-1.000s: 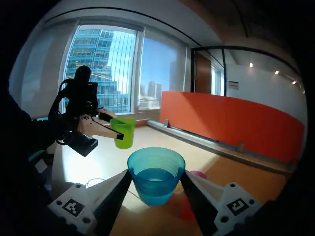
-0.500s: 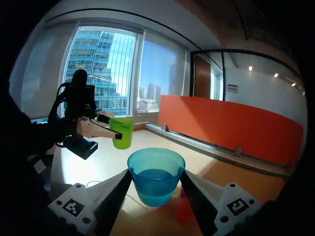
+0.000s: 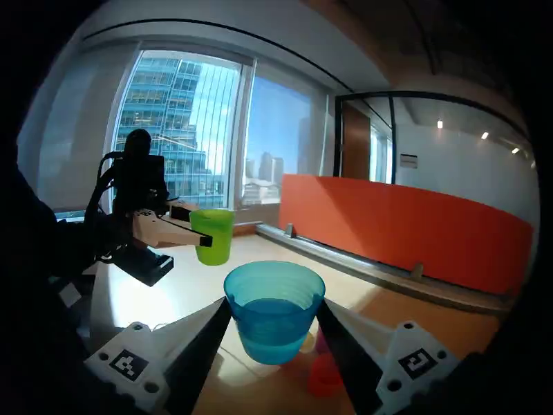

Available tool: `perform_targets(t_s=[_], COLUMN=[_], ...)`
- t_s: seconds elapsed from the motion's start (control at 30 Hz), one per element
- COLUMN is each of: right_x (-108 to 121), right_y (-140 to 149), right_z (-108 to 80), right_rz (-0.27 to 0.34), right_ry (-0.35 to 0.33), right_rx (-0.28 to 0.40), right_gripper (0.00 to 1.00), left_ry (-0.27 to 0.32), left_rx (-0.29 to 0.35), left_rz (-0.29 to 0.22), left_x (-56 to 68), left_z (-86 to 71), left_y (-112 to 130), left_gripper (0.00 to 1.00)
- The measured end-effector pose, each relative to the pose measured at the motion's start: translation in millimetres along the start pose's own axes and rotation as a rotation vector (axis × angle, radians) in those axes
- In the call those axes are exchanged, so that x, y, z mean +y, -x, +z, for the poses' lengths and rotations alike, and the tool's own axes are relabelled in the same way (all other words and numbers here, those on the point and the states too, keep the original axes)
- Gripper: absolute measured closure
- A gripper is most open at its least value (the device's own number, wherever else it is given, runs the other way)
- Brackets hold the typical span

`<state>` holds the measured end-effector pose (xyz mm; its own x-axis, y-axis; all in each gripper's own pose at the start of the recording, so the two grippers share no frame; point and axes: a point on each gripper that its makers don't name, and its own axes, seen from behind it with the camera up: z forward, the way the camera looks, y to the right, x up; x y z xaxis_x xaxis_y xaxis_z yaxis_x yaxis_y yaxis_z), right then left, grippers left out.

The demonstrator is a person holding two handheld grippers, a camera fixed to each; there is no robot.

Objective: Pour water

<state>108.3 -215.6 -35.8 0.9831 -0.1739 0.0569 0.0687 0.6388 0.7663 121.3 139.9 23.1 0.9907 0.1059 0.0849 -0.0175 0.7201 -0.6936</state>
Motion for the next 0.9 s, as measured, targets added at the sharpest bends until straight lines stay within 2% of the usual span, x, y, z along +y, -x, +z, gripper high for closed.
perform_targets(t_s=[0.43, 0.9], right_x=[1, 3], right_y=[-7, -23], right_z=[2.5, 2.3], right_rz=[-0.006, -0.054], right_ry=[-0.004, -0.022], right_rx=[0.02, 0.02], right_gripper=[0.11, 0.11], left_ry=[0.016, 0.029], left_rx=[0.015, 0.03], left_rz=[0.004, -0.003], left_x=[6.1, 14.1], left_z=[0.4, -1.4], left_y=[-2, 5], left_gripper=[0.16, 0.16])
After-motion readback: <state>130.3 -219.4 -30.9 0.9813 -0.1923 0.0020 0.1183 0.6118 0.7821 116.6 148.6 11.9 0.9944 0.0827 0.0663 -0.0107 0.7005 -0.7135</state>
